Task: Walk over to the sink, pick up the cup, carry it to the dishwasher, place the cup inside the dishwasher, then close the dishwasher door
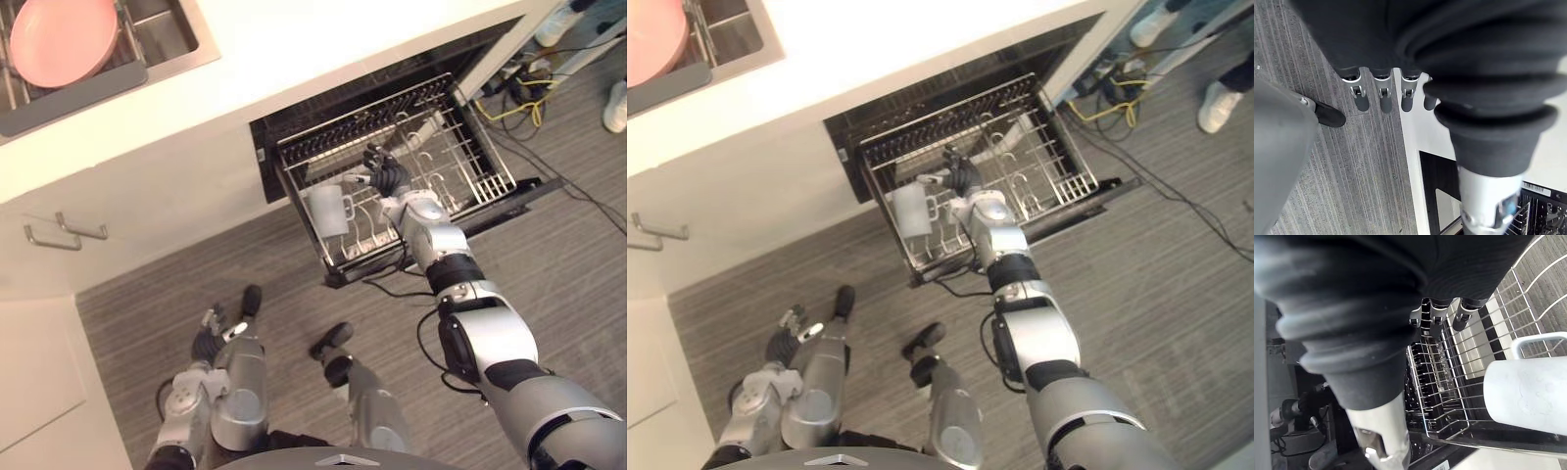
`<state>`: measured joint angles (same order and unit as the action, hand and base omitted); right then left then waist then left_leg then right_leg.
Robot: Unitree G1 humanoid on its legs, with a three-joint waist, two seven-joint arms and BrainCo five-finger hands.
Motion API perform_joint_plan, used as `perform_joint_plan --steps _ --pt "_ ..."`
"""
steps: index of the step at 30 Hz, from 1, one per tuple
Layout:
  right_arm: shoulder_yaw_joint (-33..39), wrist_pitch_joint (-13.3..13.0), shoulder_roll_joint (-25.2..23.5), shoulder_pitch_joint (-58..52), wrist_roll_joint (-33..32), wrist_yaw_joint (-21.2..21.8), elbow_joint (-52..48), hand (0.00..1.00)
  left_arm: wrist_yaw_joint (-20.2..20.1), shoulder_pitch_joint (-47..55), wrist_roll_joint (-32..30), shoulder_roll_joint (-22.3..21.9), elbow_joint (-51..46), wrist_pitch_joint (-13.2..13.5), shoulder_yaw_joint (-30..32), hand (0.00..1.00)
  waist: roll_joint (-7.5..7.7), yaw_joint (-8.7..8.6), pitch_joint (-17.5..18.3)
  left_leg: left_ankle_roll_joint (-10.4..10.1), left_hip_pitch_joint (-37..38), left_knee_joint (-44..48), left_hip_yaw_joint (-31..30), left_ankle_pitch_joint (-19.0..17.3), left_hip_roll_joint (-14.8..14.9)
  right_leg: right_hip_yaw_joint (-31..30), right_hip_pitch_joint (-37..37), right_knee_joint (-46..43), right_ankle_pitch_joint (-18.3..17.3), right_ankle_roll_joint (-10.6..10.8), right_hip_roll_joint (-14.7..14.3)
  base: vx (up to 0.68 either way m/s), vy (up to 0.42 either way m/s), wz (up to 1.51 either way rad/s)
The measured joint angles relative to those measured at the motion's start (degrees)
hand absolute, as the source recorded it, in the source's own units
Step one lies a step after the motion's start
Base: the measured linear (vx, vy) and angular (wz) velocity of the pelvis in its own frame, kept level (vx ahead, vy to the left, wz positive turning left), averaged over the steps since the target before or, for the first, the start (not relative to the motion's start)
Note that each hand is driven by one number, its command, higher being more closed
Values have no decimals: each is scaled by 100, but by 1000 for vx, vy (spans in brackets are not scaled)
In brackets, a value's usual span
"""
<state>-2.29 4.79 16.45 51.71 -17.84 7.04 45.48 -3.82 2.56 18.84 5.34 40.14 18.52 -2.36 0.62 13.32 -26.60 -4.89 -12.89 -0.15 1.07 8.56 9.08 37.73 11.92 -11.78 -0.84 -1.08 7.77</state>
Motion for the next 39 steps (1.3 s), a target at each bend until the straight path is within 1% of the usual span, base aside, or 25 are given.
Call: perform_joint_plan --steps 3,6,8,10,11,14,16,17,18,20,22,23,25,27,29,30,31,32,33,34,35,36,37,38,39 --pt "-109 -14 20 -43 -40 4 -495 0 0 0 1 39 75 0 2 0 9 -64 5 6 6 5 94 -9 34 -97 -10 199 131 0 -82 -47 -5 -17" --pt "-45 -174 -51 -415 -116 -12 -1464 0 14 9 6 37 181 3 12 0 12 -79 7 -2 126 -17 178 -17 63 -179 -126 380 233 -11 -162 -19 -3 -15" --pt "87 -381 -252 -765 -263 -22 -2113 0 91 68 11 41 222 22 61 0 61 -102 63 -17 264 -17 293 -70 74 -293 -223 486 276 5 -202 12 9 -28" --pt "189 -693 -579 -1517 -327 -130 -3100 0 128 186 77 40 351 43 243 0 231 -247 270 -18 383 -27 476 -167 76 -456 -288 634 341 39 -237 32 31 -34" --pt "223 -728 -619 -1619 -341 -138 -3192 0 132 189 114 43 383 38 253 0 246 -262 296 -25 409 -28 496 -182 74 -476 -306 651 347 47 -240 65 50 -28" --pt "449 -1021 -989 -2841 -528 -74 -3956 0 162 383 511 13 685 -70 573 0 337 -408 659 -29 635 81 703 -414 50 -708 -511 805 380 129 -257 96 60 -32" --pt "531 -1264 -1157 -3572 -549 178 -4357 0 103 652 893 -7 1040 -268 1023 0 297 -539 798 -22 731 686 834 -906 104 -905 -843 885 353 193 -311 95 59 -45" --pt "537 -1282 -1149 -3693 -560 268 -4447 0 94 754 919 -37 1171 -320 1121 0 257 -576 834 -23 733 915 854 -1075 149 -943 -935 899 337 214 -324 68 67 -40" --pt "566 -1388 -1127 -3889 -706 499 -4585 0 84 933 915 -73 1436 -391 1229 0 149 -608 910 -5 739 1308 844 -1369 229 -972 -1132 960 316 245 -397 61 55 -21" --pt "582 -1518 -1124 -4018 -925 771 -4720 0 68 1249 916 -145 1685 -395 1399 0 41 -609 1032 23 809 1592 800 -1547 273 -956 -1402 1068 302 284 -423 99 82 3" --pt "578 -1620 -1132 -4016 -1002 947 -4728 0 46 1475 920 -245 1795 -394 1528 0 -14 -595 1235 34 814 1584 653 -1555 223 -774 -1550 1142 298 304 -399 105 68 49" --pt "561 -1637 -1146 -4009 -1009 1007 -4728 0 47 1548 919 -315 1804 -387 1645 0 -52 -542 1335 6 832 1512 512 -1517 175 -579 -1678 1199 295 326 -383 118 40 86" --pt "509 -1636 -1174 -4005 -1110 1016 -4727 0 60 1569 911 -419 1785 -370 1898 0 -61 -449 1462 31 886 1273 326 -1297 24 -230 -1857 1299 283 361 -313 84 21 99" --pt "470 -1704 -1192 -3970 -1042 896 -4725 0 97 1568 911 -553 1780 -356 2082 0 -137 -435 1539 179 779 1119 308 -984 -158 318 -2007 1304 224 432 -180 1 42 132" --pt "525 -1750 -1139 -3914 -866 779 -4715 0 104 1577 920 -686 1781 -379 2276 0 -228 -428 1569 375 654 1096 819 -709 -236 678 -2038 1265 199 403 -98 -70 74 116" --pt "584 -1751 -1042 -3872 -827 678 -4713 0 94 1619 934 -734 1762 -383 2293 0 -229 -460 1571 562 509 1041 1122 -382 -351 835 -2017 1246 161 341 -41 -175 93 120" --pt "763 -1755 -907 -3844 -818 647 -4712 0 11 1631 1013 -793 1783 -419 2411 0 -227 -491 1573 658 556 650 1190 23 -495 1095 -2026 1259 166 324 118 -192 109 110" --pt "830 -1754 -876 -3829 -817 646 -4711 0 -13 1626 1041 -818 1795 -434 2476 0 -213 -502 1562 757 547 702 1257 -96 -495 1201 -2038 1241 178 312 164 -158 109 84" --pt "1175 -1757 -842 -3805 -834 619 -4686 0 -35 1660 1111 -860 1930 -495 2627 0 -217 -511 1557 1056 545 1410 1797 -575 -305 1426 -2095 1141 189 325 296 -83 79 67" --pt "1412 -1771 -758 -3807 -945 585 -4692 0 -49 1772 1112 -886 2014 -503 2655 0 -102 -632 1526 1076 706 1938 2236 -979 -113 1614 -2225 1086 231 390 465 -48 72 74" --pt "1510 -1810 -686 -3813 -999 550 -4699 0 -53 1816 1105 -899 2036 -500 2655 0 -95 -713 1532 1034 806 2098 2428 -1137 -8 1721 -2318 1088 257 404 537 -63 115 99" --pt "1761 -1887 -539 -3849 -1128 490 -4729 0 -54 1881 1056 -908 2048 -472 2652 0 -145 -882 1583 974 1011 2327 2757 -1360 247 2004 -2460 1105 326 490 648 -109 189 117" --pt "1980 -1947 -330 -3945 -1214 391 -4817 0 -40 1865 855 -908 2030 -368 2631 0 -249 -1006 1663 938 1189 2292 3018 -1409 484 2278 -2534 1110 432 561 717 -127 227 123" --pt "2059 -1957 -228 -3993 -1215 354 -4878 0 -32 1845 779 -910 1983 -324 2594 0 -308 -1059 1699 898 1258 2202 3096 -1378 579 2382 -2546 1109 490 598 740 -106 303 113" --pt "2105 -1961 -96 -4025 -1219 215 -4914 0 -7 1799 598 -917 1854 -212 2425 0 -416 -1132 1761 429 1389 1756 3081 -1413 527 2485 -2548 1081 635 678 811 -88 384 87"
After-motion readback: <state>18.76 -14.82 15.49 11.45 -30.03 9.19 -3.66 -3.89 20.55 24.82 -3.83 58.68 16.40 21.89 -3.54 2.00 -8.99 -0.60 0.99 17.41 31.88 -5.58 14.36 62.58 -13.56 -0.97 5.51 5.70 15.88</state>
